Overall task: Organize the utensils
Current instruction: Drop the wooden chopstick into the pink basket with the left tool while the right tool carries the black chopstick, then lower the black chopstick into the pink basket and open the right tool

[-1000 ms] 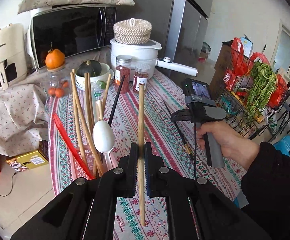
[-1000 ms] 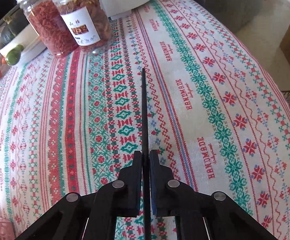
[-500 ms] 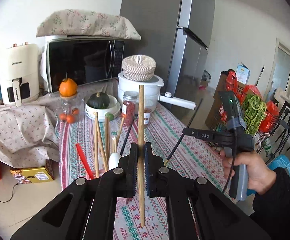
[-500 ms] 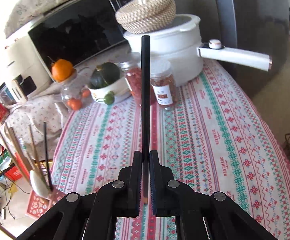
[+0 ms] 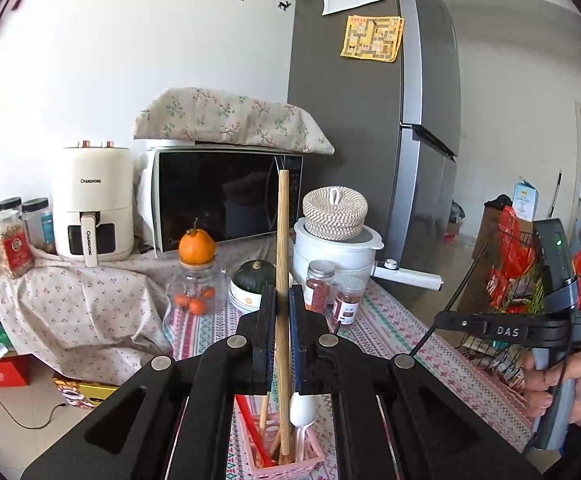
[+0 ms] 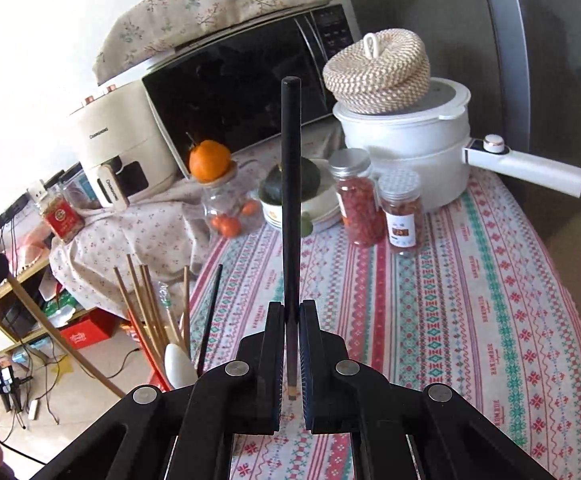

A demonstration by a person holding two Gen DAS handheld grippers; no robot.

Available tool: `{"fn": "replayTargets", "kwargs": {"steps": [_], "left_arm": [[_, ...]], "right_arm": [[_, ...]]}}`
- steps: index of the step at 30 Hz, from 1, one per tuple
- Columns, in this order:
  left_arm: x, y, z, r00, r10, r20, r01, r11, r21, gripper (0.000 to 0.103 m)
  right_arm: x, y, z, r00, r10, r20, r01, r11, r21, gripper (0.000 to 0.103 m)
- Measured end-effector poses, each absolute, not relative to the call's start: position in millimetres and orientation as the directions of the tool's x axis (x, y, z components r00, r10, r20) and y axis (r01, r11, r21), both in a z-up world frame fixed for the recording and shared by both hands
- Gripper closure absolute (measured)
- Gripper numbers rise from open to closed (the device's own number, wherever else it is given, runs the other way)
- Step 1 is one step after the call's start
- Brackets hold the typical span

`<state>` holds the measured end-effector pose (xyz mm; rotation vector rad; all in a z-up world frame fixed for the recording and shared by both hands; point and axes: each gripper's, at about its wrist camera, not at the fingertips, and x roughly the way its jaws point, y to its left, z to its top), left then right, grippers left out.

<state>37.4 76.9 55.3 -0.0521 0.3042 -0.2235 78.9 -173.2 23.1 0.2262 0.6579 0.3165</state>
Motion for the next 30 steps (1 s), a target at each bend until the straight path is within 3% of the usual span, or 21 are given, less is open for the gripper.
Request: {"fn": "replayTargets", "kwargs": {"steps": [15,18,20,22,26,30], "left_arm": [[89,78,-11,0.834,-0.188,-0.518,0.180,0.981,-0.066,0.095],[86,79,-12,0.815,-0.188,-0.547,0.173,0.982,-0.080,0.083],[80,82,-11,0.808,-0.190,-0.557,0.168,0.982,-0.090,0.064],[74,86,-11,0.803,-0.189,-0.566,0.162,0.982,-0.098,0.055],[65,96,-13,0.783,-0.192,-0.591,0.149,0.981,-0.121,0.043],[58,106,-19,0.763,-0.196,-0.616,0.144,0.980,-0.134,0.037]], "right_arm": [[60,-154,45,0.718,0.427,-0.550,-0.307,0.903,0.300,0.098],[55,-147,54,0.712,0.461,-0.530,-0.341,0.887,0.312,0.097],[53,-139,57,0.704,0.482,-0.522,-0.363,0.876,0.318,0.097],[52,-130,58,0.694,0.499,-0.519,-0.384,0.866,0.320,0.097],[55,-110,55,0.673,0.520,-0.526,-0.413,0.854,0.316,0.097],[61,-92,47,0.654,0.524,-0.546,-0.426,0.851,0.307,0.097]]}}
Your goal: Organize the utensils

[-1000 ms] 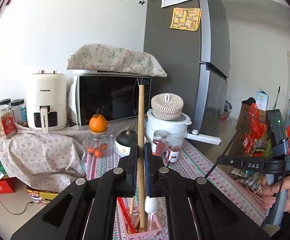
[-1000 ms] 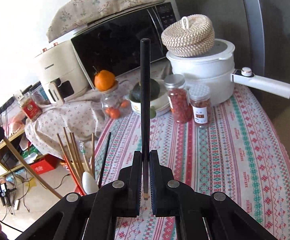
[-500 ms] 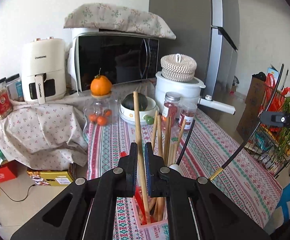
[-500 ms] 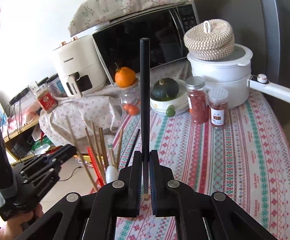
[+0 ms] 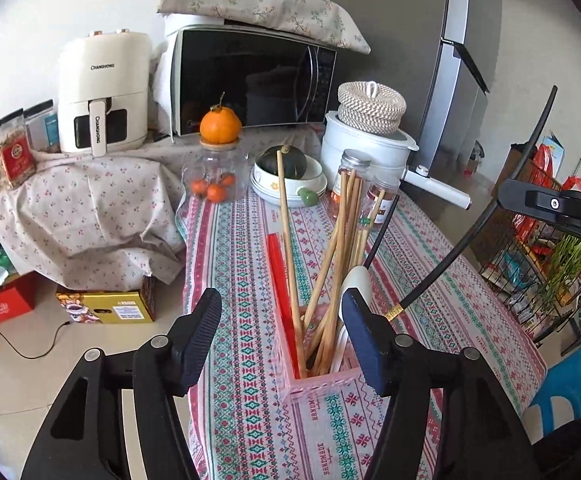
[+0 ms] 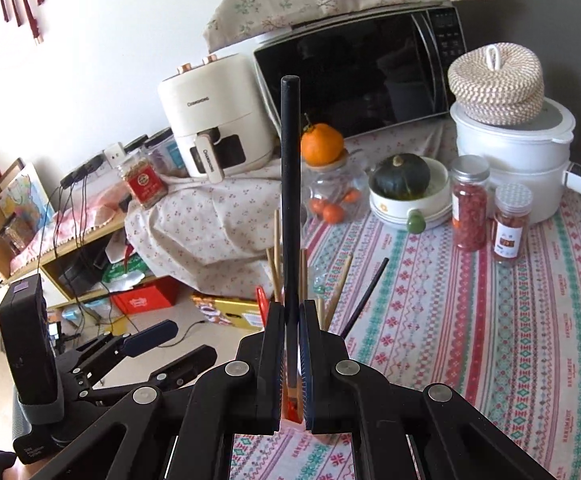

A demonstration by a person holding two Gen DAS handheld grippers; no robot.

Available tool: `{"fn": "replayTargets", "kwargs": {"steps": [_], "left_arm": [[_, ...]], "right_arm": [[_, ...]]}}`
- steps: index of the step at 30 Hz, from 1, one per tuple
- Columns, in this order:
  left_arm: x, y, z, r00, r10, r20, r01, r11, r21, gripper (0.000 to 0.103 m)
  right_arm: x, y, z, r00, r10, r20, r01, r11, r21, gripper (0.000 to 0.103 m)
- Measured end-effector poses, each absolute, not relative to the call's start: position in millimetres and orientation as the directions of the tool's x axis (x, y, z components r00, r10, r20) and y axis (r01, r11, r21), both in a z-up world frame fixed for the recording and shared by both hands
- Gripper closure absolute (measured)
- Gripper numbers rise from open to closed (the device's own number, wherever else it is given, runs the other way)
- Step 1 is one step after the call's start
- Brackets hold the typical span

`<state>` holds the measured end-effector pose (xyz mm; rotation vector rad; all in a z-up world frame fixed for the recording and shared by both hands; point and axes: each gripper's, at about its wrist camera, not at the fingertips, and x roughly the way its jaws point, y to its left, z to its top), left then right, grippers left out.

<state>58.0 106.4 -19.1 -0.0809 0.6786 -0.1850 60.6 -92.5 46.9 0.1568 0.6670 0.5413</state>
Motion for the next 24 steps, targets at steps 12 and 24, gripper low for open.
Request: {"fn": "replayTargets", "kwargs": {"steps": [12,24], "left_arm": [[54,113,-32,0.707,-0.191,-0.681,0.145,0.982,-0.125,0.031],[31,80,-12,0.724,-0.090,-0.683,0.058,0.996,-0.069,0.000]], "right_arm": [[82,-81,18,0.627,0.493,-0.604,-0.362,0.870,0.335,0.037],[51,-130,19,0.724,0.295,-0.624,-0.183,0.954,0.238,0.000]]}}
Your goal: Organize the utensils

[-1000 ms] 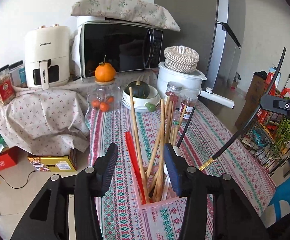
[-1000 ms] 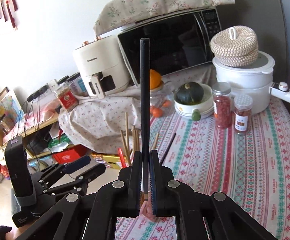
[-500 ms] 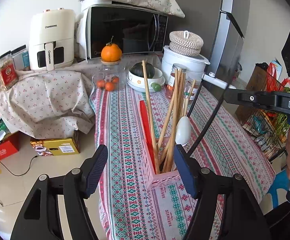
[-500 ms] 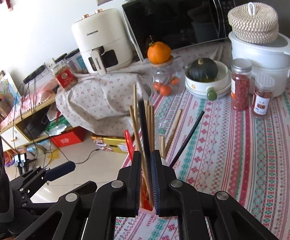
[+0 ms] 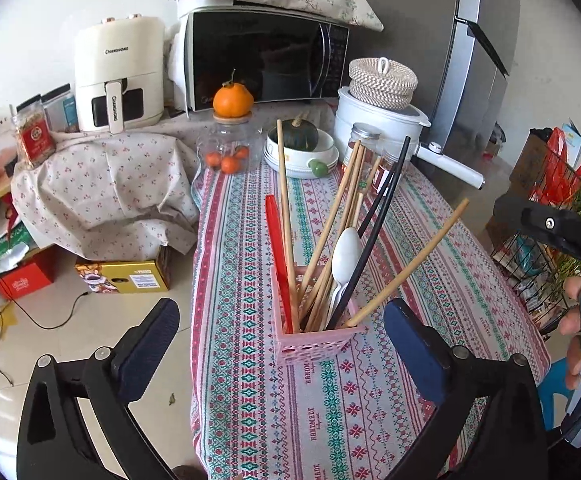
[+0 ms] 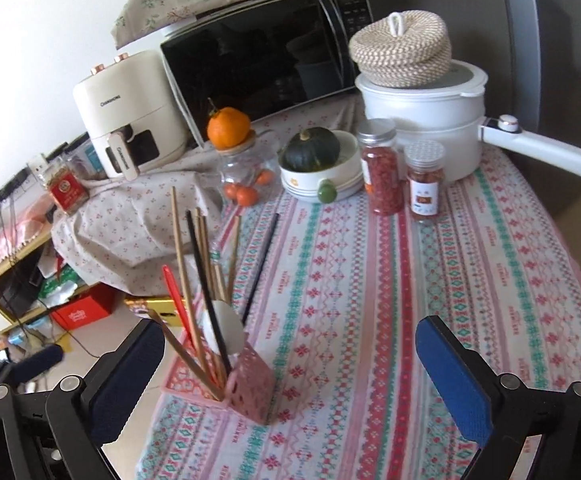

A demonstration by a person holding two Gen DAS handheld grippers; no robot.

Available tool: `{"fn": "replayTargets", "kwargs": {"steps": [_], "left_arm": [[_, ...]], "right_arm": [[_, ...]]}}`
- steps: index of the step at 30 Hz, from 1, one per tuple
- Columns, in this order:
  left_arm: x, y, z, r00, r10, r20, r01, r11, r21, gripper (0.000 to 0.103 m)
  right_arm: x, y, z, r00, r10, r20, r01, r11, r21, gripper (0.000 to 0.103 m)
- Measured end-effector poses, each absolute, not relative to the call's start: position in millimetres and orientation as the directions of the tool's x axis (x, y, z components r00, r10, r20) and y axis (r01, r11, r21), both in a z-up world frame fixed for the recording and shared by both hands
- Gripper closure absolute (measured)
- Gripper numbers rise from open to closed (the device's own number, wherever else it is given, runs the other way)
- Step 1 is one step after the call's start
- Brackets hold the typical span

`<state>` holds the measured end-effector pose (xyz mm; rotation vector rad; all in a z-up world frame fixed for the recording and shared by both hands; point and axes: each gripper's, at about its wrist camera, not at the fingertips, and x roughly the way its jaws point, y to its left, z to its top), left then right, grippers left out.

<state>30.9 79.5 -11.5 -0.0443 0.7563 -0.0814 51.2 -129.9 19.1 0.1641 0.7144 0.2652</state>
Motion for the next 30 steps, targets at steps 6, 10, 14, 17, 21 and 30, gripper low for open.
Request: {"fn": "replayTargets", "kwargs": {"steps": [6,10,14,17,21,30], "left_arm": [[2,54,4,0.766,-0.030,-0.642,0.053,0.998,0.017,0.000],[-16,46,10,0.778,-0.015,-0.628,0.045,0.999,0.031,0.000],[-28,42,11,0.782,-0.012,-0.623,0.040,0.999,0.031,0.000],[-33,40,7,0.773,-0.010,-0.634,0.035,0.999,0.026,0.000],[-32,41,0,0.759,-0.006,-0.651,0.020,1.000,0.015,0.000],[-28,36,-7,0.753,-0.011,-0.658,0.031,0.999,0.019,0.000]], "right_arm": [[14,-147,25,0.769,0.163,-0.619,-0.130,0.987,0.097,0.000],[-12,-154,27,0.799,0.088,-0.594,-0.080,0.996,0.041,0.000],[-30,-159,25,0.826,0.060,-0.560,-0.046,0.998,0.039,0.000],[-34,-158,19,0.842,0.036,-0.539,-0.026,0.999,0.027,0.000],[-27,-152,8,0.827,-0.007,-0.563,0.001,1.000,-0.012,0.000],[-20,-150,-1,0.804,-0.018,-0.595,0.015,1.000,-0.011,0.000]]}}
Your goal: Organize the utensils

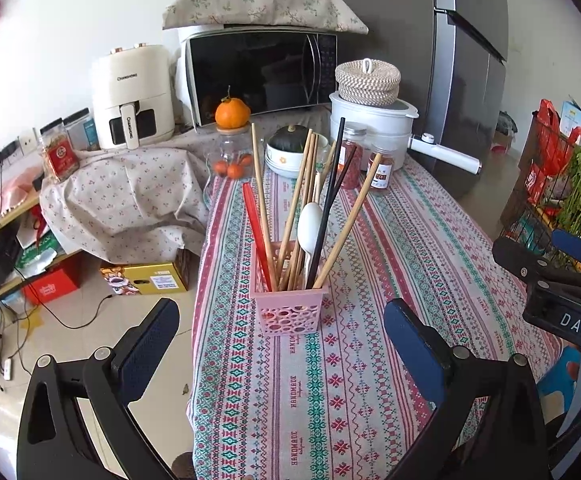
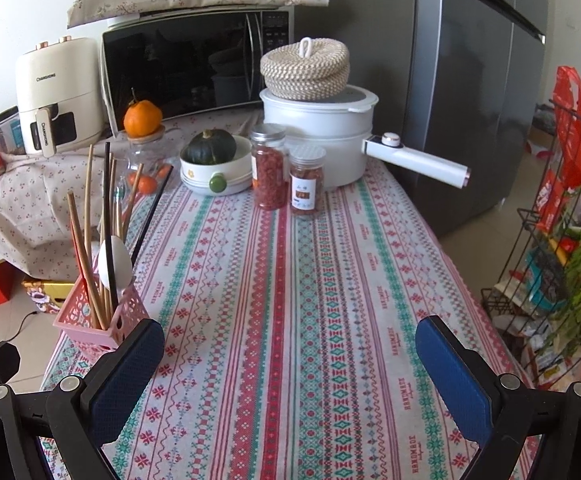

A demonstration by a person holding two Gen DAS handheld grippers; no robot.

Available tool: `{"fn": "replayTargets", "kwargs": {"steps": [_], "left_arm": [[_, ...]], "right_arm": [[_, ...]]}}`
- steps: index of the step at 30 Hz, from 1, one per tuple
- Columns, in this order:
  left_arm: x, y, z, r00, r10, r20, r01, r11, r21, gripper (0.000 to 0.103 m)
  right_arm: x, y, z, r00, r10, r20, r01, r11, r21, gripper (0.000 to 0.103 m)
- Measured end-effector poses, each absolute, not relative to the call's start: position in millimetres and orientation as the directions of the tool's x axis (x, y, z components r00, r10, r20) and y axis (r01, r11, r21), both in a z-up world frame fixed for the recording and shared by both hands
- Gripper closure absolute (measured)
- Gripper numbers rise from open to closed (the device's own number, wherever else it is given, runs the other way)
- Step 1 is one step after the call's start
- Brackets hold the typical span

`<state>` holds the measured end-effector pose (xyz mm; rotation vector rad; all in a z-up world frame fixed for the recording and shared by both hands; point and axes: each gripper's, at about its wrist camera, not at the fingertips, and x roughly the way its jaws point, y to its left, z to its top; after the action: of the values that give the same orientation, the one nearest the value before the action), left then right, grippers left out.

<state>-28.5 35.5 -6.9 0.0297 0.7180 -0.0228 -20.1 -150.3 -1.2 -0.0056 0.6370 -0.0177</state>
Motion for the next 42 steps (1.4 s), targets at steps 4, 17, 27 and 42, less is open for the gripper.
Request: {"fn": "replayTargets", "kwargs": {"steps": [4,17,27,42], "left_arm": [[-29.3,34.9,-7.6,0.751,-0.016,-0.660,0.038,0.999,0.019,0.000],[-31.6,33.9,-7.1,0.748,-0.039,-0.663,0.052,0.999,-0.001,0.000],[-32.4,34.2,-10.0,0.745,-0.047,-0.666,0.053,0.999,-0.011,0.000],[-32.5,34.1,-10.0,0.741,-0.052,-0.669,0.057,0.998,-0.014,0.000]], "right_arm": [[-20.1,-151.0,-3.3,0.797,-0.021,-0.604,0.023,1.000,-0.003,0.000],[-19.2,-148.3,-5.7,0.789,-0.010,-0.615,0.012,1.000,0.000,0.000],[-18.1,-147.2,-7.3,0.782,-0.010,-0.623,0.022,1.000,0.011,0.000],[-17.4,-149.4,-8.5,0.777,-0.010,-0.630,0.024,1.000,0.015,0.000]]}}
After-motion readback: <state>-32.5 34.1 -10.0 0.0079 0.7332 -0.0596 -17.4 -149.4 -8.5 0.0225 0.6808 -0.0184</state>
